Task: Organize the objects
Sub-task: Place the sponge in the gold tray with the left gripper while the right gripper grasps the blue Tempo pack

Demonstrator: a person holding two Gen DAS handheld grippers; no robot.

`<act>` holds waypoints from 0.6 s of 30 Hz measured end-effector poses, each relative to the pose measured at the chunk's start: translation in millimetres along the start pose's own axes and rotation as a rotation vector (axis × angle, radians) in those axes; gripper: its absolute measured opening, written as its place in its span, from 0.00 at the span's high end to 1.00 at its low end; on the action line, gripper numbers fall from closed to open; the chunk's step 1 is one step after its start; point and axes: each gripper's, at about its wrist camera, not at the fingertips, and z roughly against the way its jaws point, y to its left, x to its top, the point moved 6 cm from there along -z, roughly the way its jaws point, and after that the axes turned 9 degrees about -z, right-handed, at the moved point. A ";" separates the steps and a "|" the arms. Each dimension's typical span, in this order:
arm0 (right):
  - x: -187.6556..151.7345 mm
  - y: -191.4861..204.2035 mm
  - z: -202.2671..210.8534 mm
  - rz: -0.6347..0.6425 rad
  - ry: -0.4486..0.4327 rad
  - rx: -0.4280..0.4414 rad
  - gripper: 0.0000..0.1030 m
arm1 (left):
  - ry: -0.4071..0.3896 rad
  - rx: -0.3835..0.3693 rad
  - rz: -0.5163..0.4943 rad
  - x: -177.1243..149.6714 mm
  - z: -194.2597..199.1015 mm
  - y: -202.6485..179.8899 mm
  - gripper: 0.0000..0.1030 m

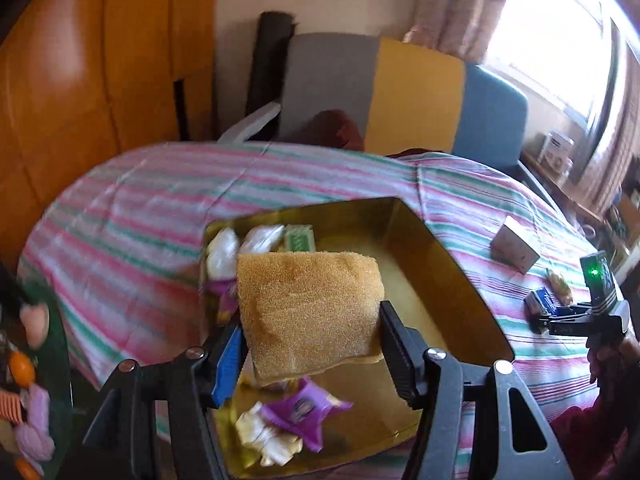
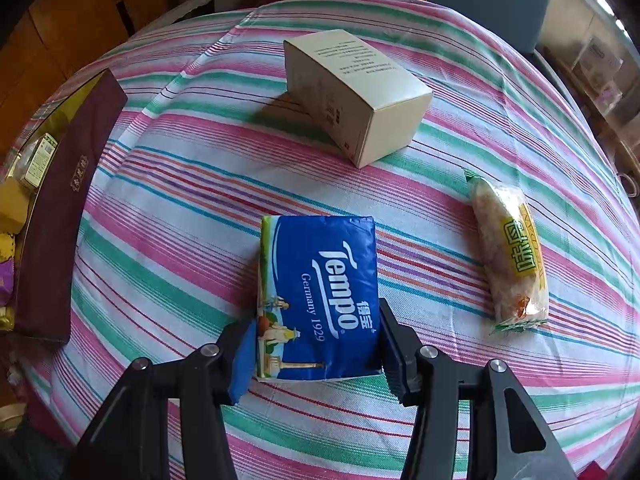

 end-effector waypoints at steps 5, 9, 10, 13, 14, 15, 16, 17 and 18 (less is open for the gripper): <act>-0.4 3.5 1.5 0.022 -0.015 -0.019 0.49 | -0.020 -0.015 -0.049 19.0 -5.4 -23.5 0.40; 0.4 4.8 2.4 0.027 -0.019 -0.020 0.49 | -0.016 -0.037 -0.072 28.3 -14.1 -37.0 0.40; 0.6 5.2 2.6 0.029 -0.020 -0.019 0.49 | -0.015 -0.042 -0.075 29.3 -15.1 -40.2 0.40; 1.7 6.1 3.3 0.030 -0.022 -0.017 0.49 | -0.010 -0.067 -0.085 32.6 -21.9 -47.8 0.40; 2.0 6.6 3.6 0.032 -0.024 -0.018 0.49 | -0.008 -0.077 -0.084 33.1 -24.5 -48.9 0.40; 2.3 7.1 3.8 0.034 -0.025 -0.019 0.49 | -0.002 -0.086 -0.081 33.0 -27.8 -50.8 0.40; 2.5 7.7 4.2 0.036 -0.026 -0.020 0.49 | 0.009 -0.100 -0.072 33.3 -31.9 -52.1 0.40; 2.8 8.1 4.5 0.037 -0.026 -0.021 0.49 | 0.018 -0.112 -0.062 33.3 -35.4 -52.6 0.40; 3.2 8.5 4.9 0.037 -0.027 -0.021 0.49 | 0.033 -0.139 -0.042 33.5 -41.3 -53.2 0.40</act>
